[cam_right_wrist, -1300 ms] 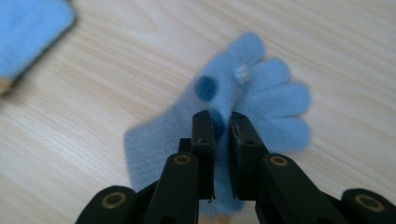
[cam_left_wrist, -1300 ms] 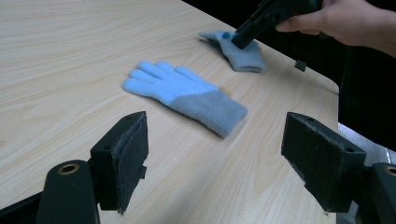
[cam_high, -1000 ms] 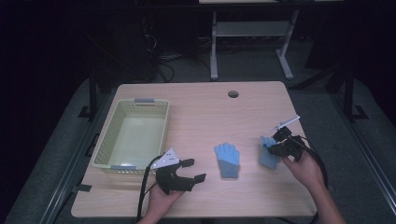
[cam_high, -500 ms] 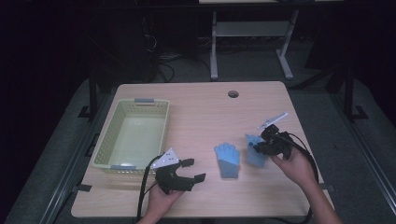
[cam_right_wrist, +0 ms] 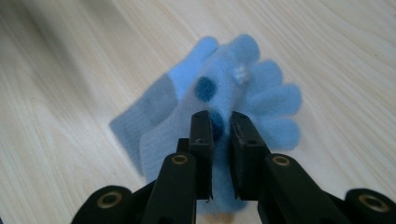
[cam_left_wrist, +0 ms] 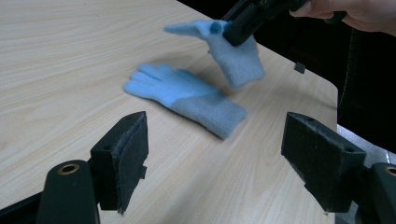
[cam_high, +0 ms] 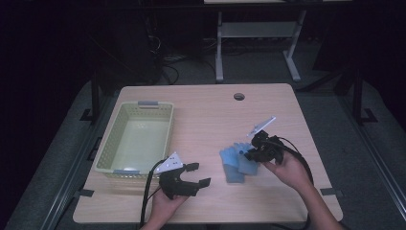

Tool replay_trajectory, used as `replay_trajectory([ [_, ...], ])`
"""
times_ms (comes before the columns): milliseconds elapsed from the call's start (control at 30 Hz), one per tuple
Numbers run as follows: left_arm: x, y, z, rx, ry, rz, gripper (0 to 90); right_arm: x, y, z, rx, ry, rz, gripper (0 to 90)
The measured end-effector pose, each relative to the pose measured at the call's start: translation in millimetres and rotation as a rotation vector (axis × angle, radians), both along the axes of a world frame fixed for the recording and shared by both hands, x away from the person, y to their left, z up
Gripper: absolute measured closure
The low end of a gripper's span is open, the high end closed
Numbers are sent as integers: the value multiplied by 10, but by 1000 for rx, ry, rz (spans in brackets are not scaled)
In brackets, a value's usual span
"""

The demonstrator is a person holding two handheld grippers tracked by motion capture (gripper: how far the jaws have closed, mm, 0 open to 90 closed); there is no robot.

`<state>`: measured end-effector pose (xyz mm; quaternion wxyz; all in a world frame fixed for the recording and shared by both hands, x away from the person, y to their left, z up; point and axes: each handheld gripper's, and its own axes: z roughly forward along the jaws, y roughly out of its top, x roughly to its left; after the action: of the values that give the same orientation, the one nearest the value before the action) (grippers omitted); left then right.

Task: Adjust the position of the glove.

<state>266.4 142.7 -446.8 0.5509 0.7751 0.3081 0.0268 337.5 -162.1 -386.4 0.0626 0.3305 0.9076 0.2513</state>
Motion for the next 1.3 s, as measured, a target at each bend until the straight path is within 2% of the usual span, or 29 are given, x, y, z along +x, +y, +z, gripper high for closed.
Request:
replay_trajectory([
  [233, -3, -5, -1, 3, -2, -5, 228, 1, 152, -31, -12, 1, 62, 802],
  [700, -8, 0, 7, 5, -4, -6, 229, 0, 333, -76, -3, 19, 120, 795],
  [900, -17, -10, 5, 1, -6, -4, 230, 7, 384, -135, -32, 26, 125, 792],
  [1133, -20, -14, 4, -1, -5, -5, 230, 29, 449, -214, -93, 15, 124, 782],
  [1300, -21, -7, 9, -3, -8, -5, 230, 43, 471, -264, -104, 11, 116, 776],
])
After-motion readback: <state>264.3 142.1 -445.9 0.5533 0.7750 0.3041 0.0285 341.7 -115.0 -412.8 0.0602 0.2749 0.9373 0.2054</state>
